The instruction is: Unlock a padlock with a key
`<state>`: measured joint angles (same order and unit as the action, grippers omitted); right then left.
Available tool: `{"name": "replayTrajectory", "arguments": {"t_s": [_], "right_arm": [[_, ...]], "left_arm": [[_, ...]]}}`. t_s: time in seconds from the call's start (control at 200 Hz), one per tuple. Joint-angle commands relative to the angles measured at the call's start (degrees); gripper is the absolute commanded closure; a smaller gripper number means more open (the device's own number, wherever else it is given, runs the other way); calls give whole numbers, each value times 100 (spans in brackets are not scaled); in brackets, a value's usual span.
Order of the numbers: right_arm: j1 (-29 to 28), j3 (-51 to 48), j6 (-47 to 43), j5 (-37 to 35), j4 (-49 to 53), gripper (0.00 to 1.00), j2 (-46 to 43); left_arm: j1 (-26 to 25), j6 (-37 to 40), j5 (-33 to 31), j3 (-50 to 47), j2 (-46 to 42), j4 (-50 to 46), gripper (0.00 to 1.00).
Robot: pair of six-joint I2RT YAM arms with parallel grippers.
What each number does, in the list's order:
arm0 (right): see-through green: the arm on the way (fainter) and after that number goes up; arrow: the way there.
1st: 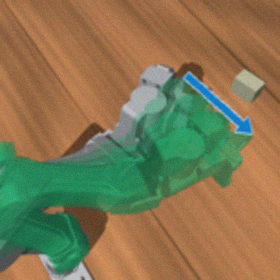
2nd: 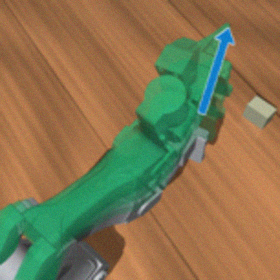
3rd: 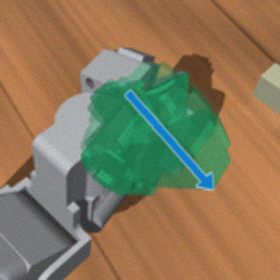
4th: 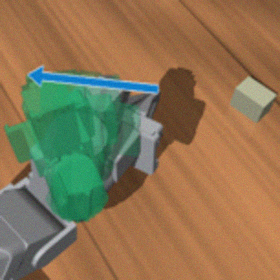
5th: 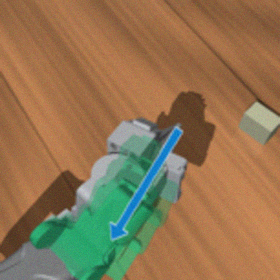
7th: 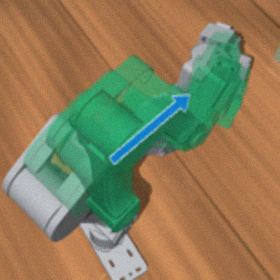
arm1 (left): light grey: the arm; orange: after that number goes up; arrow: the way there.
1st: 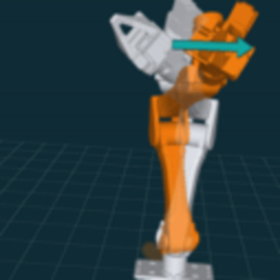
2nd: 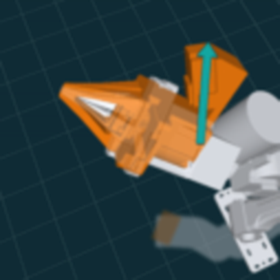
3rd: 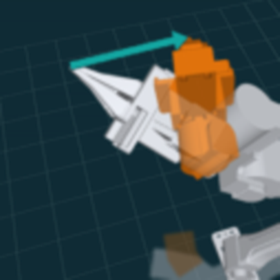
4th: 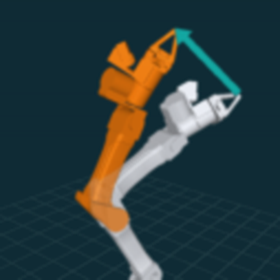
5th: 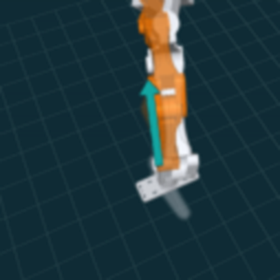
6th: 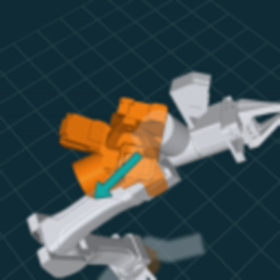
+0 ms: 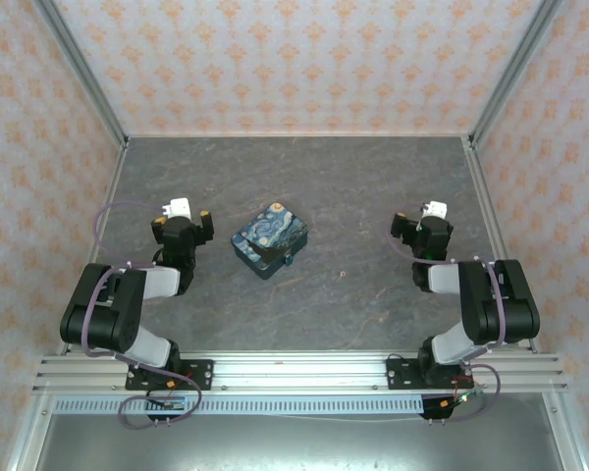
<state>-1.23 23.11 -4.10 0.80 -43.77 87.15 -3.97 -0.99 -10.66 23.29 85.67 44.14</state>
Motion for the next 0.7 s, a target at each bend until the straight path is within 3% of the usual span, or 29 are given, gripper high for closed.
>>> {"name": "replayTrajectory", "arguments": {"t_s": [0.0, 0.696], "right_arm": [[-24, 112, 85, -141, -35, 1, 8], [105, 128, 178, 58, 49, 0, -76]], "left_arm": [[56, 57, 37, 71, 3, -72, 0], [63, -63, -162, 33, -117, -98, 0]]}}
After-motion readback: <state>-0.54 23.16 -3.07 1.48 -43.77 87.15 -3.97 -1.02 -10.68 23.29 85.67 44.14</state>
